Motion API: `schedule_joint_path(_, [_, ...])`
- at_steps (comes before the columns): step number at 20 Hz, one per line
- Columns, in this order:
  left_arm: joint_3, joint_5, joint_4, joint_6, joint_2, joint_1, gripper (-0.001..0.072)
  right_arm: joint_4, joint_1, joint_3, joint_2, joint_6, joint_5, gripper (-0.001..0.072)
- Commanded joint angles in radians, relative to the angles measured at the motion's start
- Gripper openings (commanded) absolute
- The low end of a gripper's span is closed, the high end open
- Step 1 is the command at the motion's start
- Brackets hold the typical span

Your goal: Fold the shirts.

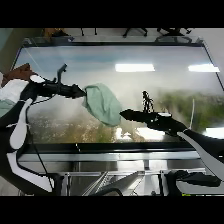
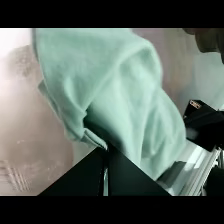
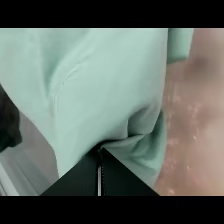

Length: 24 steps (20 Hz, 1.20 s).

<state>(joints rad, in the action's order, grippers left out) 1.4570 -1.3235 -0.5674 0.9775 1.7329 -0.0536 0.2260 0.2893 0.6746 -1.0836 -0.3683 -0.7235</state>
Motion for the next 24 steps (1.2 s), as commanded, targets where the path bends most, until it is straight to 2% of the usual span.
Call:
schedule_joint_path(1, [0.000,-0.095,-0.060,0.011,-0.133,-0.049,0.0009,0.003,-0.046,0.050,0.089,0.024,-0.017,0.0023])
schedule_joint_path(5, [0.000,-0.203,-0.102,0.011,-0.322,-0.111,0.0010,-0.055,-0.145,0.195,0.295,-0.026,-0.055,0.0022])
schedule_joint_path(10, [0.061,-0.235,-0.101,0.031,-0.589,-0.150,0.0010,-0.266,-0.162,0.420,0.520,-0.159,-0.053,0.0022])
schedule_joint_path(13, [0.133,-0.266,-0.103,0.037,-0.726,-0.150,0.0010,-0.344,-0.162,0.481,0.607,-0.212,-0.090,0.0022])
schedule_joint_path(15, [0.147,-0.242,-0.115,0.037,-0.804,-0.150,0.0010,-0.407,-0.162,0.484,0.631,-0.251,-0.089,0.0022])
schedule_joint_path(17, [0.113,-0.182,-0.132,0.034,-0.851,-0.150,0.0013,-0.505,-0.162,0.482,0.607,-0.315,-0.089,0.0022])
schedule_joint_path(20, [-0.019,-0.058,-0.147,0.008,-0.835,-0.137,0.0013,-0.591,-0.162,0.480,0.467,-0.340,-0.109,0.0023])
schedule_joint_path(22, [-0.098,-0.001,-0.147,-0.021,-0.752,-0.101,0.0013,-0.593,-0.162,0.479,0.327,-0.340,-0.122,0.0023])
schedule_joint_path(24, [-0.167,0.117,-0.149,-0.083,-0.614,-0.038,0.0014,-0.593,-0.162,0.478,0.158,-0.338,-0.121,0.0024])
